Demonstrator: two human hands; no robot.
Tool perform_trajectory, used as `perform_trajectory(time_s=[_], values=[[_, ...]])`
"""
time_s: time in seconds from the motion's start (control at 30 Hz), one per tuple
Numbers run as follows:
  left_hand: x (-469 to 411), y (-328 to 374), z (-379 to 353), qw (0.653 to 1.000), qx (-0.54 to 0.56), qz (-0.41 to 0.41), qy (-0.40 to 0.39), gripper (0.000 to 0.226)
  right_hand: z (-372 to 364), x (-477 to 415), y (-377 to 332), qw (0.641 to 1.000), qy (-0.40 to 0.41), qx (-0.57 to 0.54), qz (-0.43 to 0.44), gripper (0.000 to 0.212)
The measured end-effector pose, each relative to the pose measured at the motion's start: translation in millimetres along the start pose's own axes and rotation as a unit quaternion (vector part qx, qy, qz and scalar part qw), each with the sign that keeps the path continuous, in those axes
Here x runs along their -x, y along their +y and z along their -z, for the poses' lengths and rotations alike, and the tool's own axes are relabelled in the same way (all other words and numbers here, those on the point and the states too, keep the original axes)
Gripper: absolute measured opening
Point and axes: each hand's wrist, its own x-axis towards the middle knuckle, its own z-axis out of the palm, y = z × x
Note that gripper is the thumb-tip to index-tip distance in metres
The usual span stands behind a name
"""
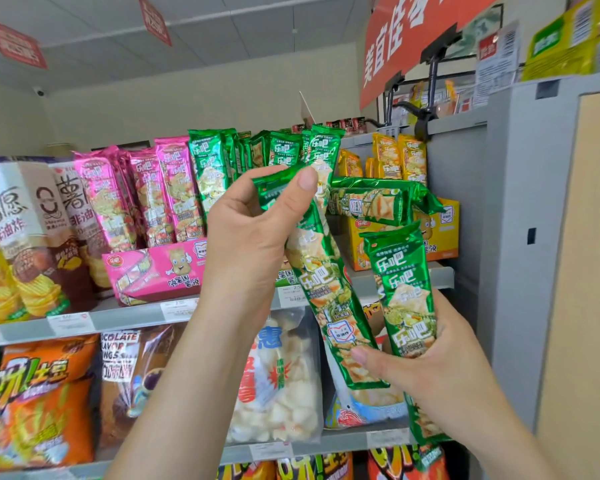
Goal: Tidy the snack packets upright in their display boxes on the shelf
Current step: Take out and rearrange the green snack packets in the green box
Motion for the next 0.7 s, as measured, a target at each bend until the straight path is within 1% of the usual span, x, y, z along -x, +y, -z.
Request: perform_trajectory(time_s=[0.07, 0.17, 0.2, 0.27, 0.3, 0.33, 0.4, 0.43, 0.47, 0.5, 0.53, 0.63, 0.7], values=[[3.1, -1.4, -2.4, 1.0, -0.014, -0.009, 0.007, 0.039, -1.6, -0.1, -0.7, 1.0, 0.013, 0.018, 0.011, 0.057], [6.8, -2.4, -4.9, 1.0, 0.005, -0.005, 0.025, 0.03, -5.5, -0.2, -2.6, 0.998, 0.032, 0.036, 0.03, 0.063], [7.6, -2.9, -5.3, 0.999, -0.004, 0.003, 0.032, 0.037, -6.8, -0.3, -2.9, 0.998, 0.04, 0.043, 0.036, 0.064], [10.3, -7.2, -4.6, 0.997, -0.069, 0.016, 0.034, 0.071, -9.4, -1.1, -2.9, 0.996, 0.057, 0.052, 0.046, 0.063], [13.4, -10.5, -4.2, 0.996, -0.089, 0.025, 0.018, 0.08, -10.8, -1.9, -2.9, 0.995, 0.067, 0.052, 0.053, 0.063], [18.2, -14.1, -5.1, 0.995, -0.095, 0.033, -0.002, 0.073, -12.2, -3.3, -3.4, 0.994, 0.077, 0.048, 0.063, 0.064], [30.7, -22.4, -6.6, 0.991, -0.11, 0.058, -0.044, 0.034, -14.4, -7.0, -5.2, 0.991, 0.096, 0.041, 0.084, 0.066], [37.1, -25.0, -7.3, 0.987, -0.12, 0.078, -0.068, 0.021, -15.4, -8.9, -6.3, 0.99, 0.1, 0.036, 0.092, 0.066], [42.6, -28.7, -7.3, 0.983, -0.122, 0.1, -0.094, 0.014, -16.6, -10.4, -7.0, 0.99, 0.1, 0.028, 0.096, 0.065], [46.6, -31.1, -6.6, 0.98, -0.118, 0.115, -0.112, 0.014, -17.4, -11.1, -7.7, 0.991, 0.097, 0.02, 0.095, 0.065], [47.7, -32.7, -5.1, 0.98, -0.12, 0.112, -0.112, 0.019, -17.8, -11.1, -7.9, 0.992, 0.091, 0.015, 0.089, 0.064], [42.7, -29.6, 0.0, 0.982, -0.155, 0.062, -0.087, 0.026, -16.0, -9.9, -8.2, 0.997, 0.043, -0.009, 0.063, 0.053], [40.7, -29.4, 2.5, 0.976, -0.188, 0.048, -0.096, 0.026, -13.3, -10.7, -9.2, 0.996, 0.045, -0.051, 0.05, 0.044]])
